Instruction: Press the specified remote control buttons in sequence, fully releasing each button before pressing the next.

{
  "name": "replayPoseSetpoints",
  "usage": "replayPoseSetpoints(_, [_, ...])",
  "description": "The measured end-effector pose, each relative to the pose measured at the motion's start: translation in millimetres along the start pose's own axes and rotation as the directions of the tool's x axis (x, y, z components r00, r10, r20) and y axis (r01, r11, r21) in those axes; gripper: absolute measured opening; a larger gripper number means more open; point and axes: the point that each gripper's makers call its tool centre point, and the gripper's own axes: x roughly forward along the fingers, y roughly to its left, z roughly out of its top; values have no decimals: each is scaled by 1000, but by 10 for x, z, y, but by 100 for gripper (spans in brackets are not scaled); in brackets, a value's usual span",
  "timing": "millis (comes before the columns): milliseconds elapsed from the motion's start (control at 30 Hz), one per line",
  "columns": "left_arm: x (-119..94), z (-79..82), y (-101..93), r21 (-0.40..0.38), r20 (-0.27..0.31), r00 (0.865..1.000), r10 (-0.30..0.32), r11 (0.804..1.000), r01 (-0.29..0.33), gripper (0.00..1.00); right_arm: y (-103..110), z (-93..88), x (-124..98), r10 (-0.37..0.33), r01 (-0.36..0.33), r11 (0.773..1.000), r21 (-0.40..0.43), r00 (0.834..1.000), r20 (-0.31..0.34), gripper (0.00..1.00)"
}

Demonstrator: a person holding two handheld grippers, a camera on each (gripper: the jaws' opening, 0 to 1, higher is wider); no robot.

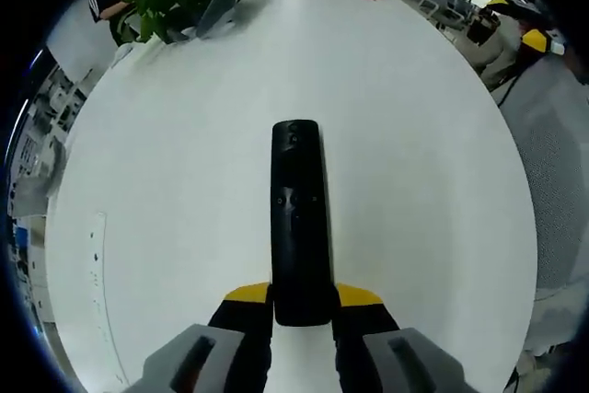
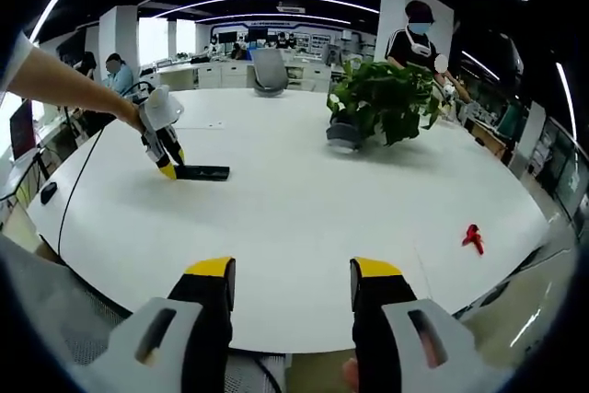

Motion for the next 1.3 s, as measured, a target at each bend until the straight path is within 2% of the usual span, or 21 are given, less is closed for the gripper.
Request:
replayPoseSetpoints(267, [1, 8, -8, -33, -49, 998, 29, 999, -30, 24, 14, -3, 1, 6, -6, 1000, -8, 1000, -6, 52])
replayPoseSetpoints(600, [-14, 5, -29, -32, -90, 995, 49, 998, -52, 24, 57, 12, -4, 29, -29, 999, -16, 1000, 3, 51])
replayPoseSetpoints(933, [-7, 12, -87, 15, -136, 988, 75, 997, -73, 24, 33, 25, -15, 25, -26, 1000, 6, 1000, 17, 51])
replayPoseSetpoints(1200, [-7, 8, -146, 12, -157, 985, 74, 997, -73, 24, 49, 42, -19, 36, -37, 999, 13, 999, 26, 51])
replayPoseSetpoints(1300, [-7, 10, -177, 57, -164, 983, 87, 995, -79, 24, 43, 49, -24, 33, -34, 999, 15, 999, 32, 51])
